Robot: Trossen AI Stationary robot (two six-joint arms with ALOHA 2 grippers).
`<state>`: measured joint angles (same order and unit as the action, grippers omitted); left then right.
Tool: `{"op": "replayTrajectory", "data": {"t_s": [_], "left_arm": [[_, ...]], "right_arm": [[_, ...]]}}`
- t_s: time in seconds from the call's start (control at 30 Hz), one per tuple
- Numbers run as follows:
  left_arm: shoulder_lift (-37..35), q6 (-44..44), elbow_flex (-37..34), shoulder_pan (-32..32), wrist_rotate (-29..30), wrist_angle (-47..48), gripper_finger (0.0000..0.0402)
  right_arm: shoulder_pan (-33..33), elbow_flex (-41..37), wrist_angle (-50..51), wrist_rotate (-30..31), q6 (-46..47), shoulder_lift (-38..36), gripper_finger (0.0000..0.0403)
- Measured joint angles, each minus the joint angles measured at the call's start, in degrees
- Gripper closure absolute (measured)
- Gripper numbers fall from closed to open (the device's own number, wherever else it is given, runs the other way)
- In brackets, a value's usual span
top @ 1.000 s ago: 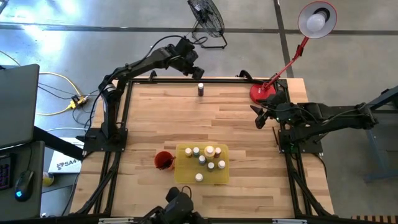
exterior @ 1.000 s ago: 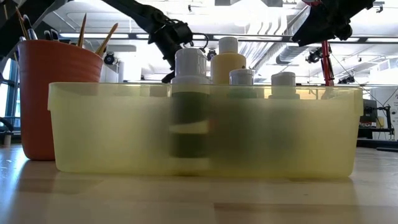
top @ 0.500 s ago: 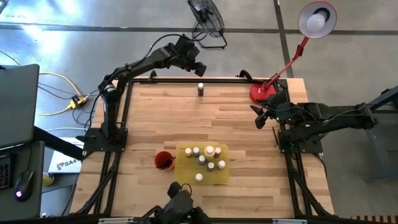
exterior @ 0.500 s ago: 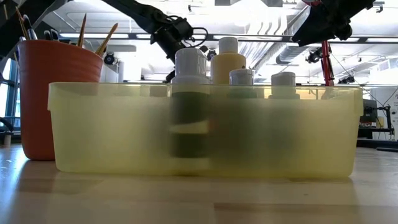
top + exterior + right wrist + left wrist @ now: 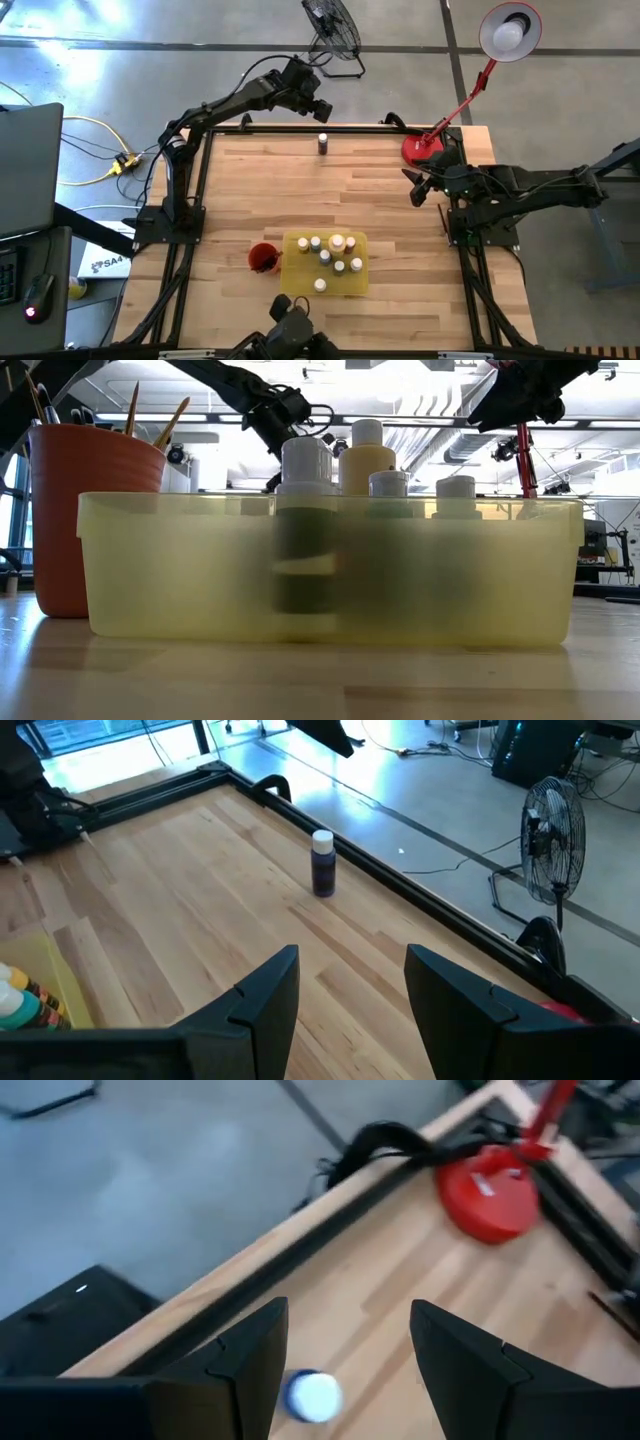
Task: Pick & Place Paint Supplies
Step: Put the dark blue paint bottle into the yellow bin
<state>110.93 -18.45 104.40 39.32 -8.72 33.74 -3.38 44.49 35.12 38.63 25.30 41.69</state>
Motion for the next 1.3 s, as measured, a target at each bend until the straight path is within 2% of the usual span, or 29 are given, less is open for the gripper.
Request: {"op": "replayTrajectory", "data": {"t_s": [0.1, 0.3, 0.7, 0.93, 1.3], "left_arm": [[0.5, -0.2, 0.0, 0.0, 1.9, 2.4, 0.0195], [1.9, -1.4, -0.1, -0.1, 0.7, 8.1, 0.0195], [5.8, -1.1, 0.0, -2.6, 0.8, 6.9, 0.0195], [7.1, -0.9, 0.0, -3.5, 5.0, 7.0, 0.0195], [7.0, 0.8, 0.0, -3.8, 6.4, 7.1, 0.0195]], "right_arm": [[0.0, 0.0, 0.0, 0.0, 0.0, 0.0, 0.0229], [0.0, 0.0, -0.2, 0.0, 0.0, 0.0, 0.0229], [0.0, 0.0, -0.2, 0.0, 0.2, 0.0, 0.0229], [0.0, 0.0, -0.2, 0.0, 0.3, 0.0, 0.0229], [0.0, 0.0, -0.2, 0.0, 0.4, 0.0, 0.0229]]}}
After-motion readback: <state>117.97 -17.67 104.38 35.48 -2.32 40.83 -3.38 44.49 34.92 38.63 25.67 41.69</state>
